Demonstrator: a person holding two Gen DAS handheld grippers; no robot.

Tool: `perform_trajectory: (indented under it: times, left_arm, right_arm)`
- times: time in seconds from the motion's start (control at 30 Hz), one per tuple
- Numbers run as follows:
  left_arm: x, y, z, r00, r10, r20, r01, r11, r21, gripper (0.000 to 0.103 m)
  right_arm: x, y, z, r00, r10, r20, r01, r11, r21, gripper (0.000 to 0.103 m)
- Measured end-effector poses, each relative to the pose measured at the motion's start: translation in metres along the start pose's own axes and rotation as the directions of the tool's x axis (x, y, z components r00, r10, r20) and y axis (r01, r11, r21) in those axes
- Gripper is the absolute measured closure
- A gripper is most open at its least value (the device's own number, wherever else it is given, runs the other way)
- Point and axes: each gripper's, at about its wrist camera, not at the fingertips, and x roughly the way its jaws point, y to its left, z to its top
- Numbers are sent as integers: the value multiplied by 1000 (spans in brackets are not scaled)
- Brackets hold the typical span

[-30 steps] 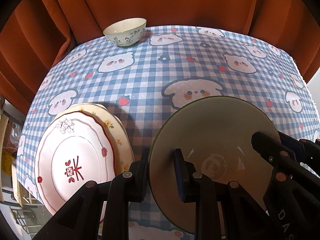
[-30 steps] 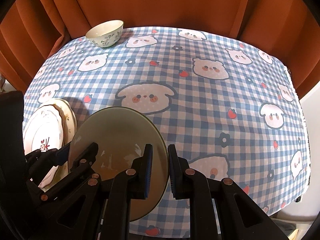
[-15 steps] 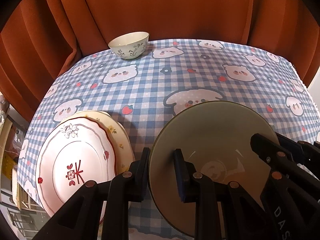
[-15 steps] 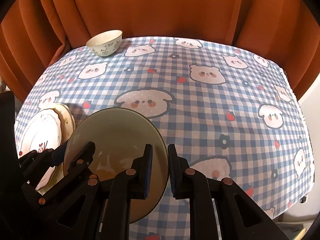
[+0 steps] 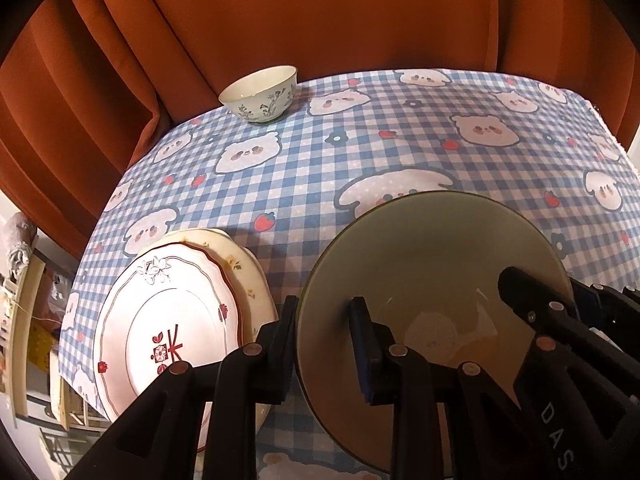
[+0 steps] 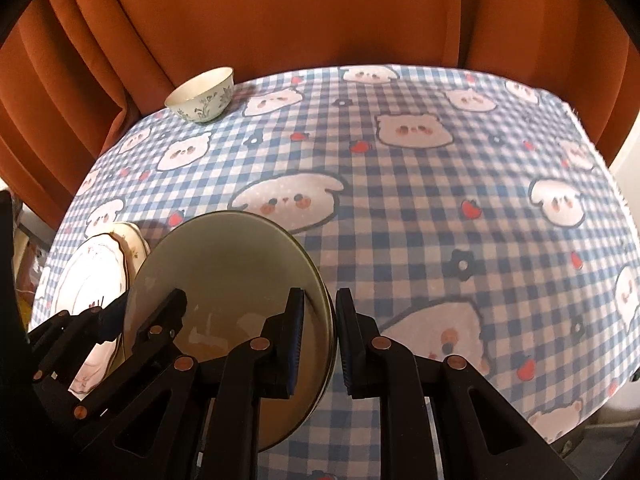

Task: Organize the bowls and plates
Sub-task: 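Lower the bowl onto the bowl on the plate stack and open both tools, then move both tools to the last white floral bowl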

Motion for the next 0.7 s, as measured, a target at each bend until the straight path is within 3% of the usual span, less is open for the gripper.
perform_trajectory:
  times: [0.1,0.23,0.47,0.63,0.7]
  left_arm:
    - [1,-2,1,1000,15,-8,-15,1000,6,75]
    - [3,-6,2,999,39,-19,-38,999,23,73]
    - [11,-2,5,998,-6,-66,7,1000,18,64]
    - [12,7,10,991,-98,-90,99,995,-1,42]
    - [7,13,14,988,-137,-70,137,991,-5,35]
  right_arm:
    - [3,-1,0,1000,11,-11,-11,1000,4,83]
    - [7,-5,0,999,1,-32,-1,1000,18,73]
    - [11,-2,2,998,-9,-59,10,1000,18,72]
    - [5,6,8,998,-22,-59,22,1000,7,69]
    - [-1,11,12,998,-38,-39,39,999,9,52]
